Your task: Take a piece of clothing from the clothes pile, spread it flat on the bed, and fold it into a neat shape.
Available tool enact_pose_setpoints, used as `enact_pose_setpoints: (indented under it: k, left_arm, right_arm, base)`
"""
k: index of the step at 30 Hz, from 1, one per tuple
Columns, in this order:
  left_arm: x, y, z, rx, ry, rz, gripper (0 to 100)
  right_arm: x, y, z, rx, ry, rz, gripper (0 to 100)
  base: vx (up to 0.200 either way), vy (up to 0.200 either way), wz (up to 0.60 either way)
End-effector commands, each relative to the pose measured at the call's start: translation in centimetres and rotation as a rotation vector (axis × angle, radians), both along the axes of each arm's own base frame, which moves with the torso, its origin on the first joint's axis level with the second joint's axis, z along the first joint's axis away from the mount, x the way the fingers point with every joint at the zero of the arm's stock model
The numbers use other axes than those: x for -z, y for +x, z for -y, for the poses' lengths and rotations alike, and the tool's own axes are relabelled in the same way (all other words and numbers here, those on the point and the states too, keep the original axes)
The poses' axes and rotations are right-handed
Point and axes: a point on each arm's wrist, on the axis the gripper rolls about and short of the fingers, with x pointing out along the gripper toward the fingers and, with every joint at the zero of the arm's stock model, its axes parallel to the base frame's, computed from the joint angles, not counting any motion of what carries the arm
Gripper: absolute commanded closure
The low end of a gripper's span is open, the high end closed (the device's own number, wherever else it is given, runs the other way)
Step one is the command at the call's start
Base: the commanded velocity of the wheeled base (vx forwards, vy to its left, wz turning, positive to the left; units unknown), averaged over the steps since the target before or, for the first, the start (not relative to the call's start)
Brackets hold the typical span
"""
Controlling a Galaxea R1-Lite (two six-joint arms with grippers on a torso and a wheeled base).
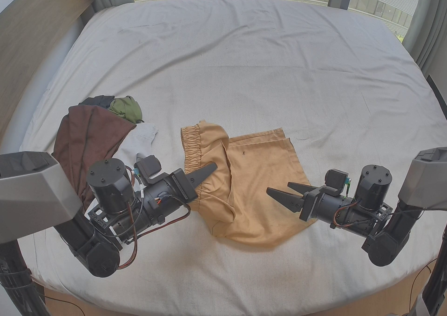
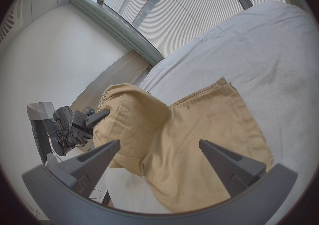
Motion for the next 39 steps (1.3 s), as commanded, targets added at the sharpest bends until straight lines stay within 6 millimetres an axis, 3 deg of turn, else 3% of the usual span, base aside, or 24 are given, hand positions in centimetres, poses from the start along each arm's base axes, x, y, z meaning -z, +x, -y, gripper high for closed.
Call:
enact_pose_setpoints:
  k: [1, 9, 17, 39]
  left_arm:
    - [0.7, 0.6, 0.7, 0.012, 0.001, -0.01, 100]
    - [0.9, 1.7, 2.1, 0.031, -0.016, 0.013, 100]
    - [1.2, 2.3, 3.6, 0.056, -0.039, 0.011, 100]
    - [2.8, 3.3, 8.7, 0.147, -0.057, 0.031, 100]
  right_arm:
    - [-0.5, 0.6, 0.8, 0.03, 0.012, 0.02, 0]
    - [-2.5, 1.5, 2.2, 0.082, 0.049, 0.087, 0]
    - [-3.0, 2.4, 3.7, 0.134, 0.054, 0.108, 0]
    - [-3.4, 3.2, 4.9, 0.178, 0.085, 0.11, 0]
  base:
    - [0.0, 0.0, 0.0]
    - [0.0, 0.0, 0.0]
    - [0.0, 0.0, 0.0]
    - [0.0, 0.0, 0.0]
